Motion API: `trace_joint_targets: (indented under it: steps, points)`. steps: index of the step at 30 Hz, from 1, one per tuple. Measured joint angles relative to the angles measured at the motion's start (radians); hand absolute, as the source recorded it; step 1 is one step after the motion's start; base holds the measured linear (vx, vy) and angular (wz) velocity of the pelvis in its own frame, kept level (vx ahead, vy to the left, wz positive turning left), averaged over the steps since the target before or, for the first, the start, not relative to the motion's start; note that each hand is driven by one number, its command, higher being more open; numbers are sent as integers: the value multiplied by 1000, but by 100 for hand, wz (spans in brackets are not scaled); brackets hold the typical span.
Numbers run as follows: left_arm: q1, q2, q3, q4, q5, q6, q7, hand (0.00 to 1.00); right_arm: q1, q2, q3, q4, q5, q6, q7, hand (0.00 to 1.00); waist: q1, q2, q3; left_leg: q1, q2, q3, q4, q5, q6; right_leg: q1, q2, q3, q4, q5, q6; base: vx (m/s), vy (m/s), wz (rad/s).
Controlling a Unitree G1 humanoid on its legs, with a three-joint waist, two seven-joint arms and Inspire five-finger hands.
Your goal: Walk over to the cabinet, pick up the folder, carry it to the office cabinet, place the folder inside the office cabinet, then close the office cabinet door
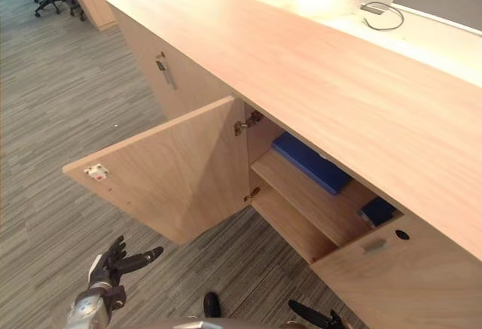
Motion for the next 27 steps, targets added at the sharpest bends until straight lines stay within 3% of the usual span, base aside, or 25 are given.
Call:
trace_joint_targets:
  steps: [7, 10, 15, 21, 27]
  points:
    - [-117, 51, 14, 47, -27, -1, 13, 100, -3, 0, 51, -3, 15, -2, 0, 100, -2, -20, 6, 3, 1, 7, -1, 15, -24, 32, 11, 11, -65, -65, 5, -59, -79, -5]
    - [-190, 76, 77, 130, -54, -2, 39, 100, 2, 1, 71, -2, 40, -1, 0, 100, -4, -27, 1, 6, 23, 11, -1, 18, -37, 33, 33, 15, -68, -73, -7, -5, -63, -8]
    - [-305, 187, 92, 314, -126, 16, 59, 100, 16, 8, 71, 9, 40, 3, -1, 100, -3, -65, -11, 29, 35, 28, 0, 10, -52, 49, 49, 32, -62, -76, -13, 93, -34, -8]
    - [-353, 247, 91, 353, -168, 27, 58, 100, 16, 23, 71, 11, 40, 5, 3, 100, -3, -72, -18, 62, 46, 34, 0, 2, -64, 48, 48, 62, -1, -75, -14, 66, 16, 1]
    - [-408, 256, 90, 421, -209, 35, 53, 100, 14, 20, 61, 26, 47, 5, 7, 100, -3, -65, -23, 75, 56, 50, 5, 6, -71, 43, 52, 80, 16, -72, -19, 8, -6, -7]
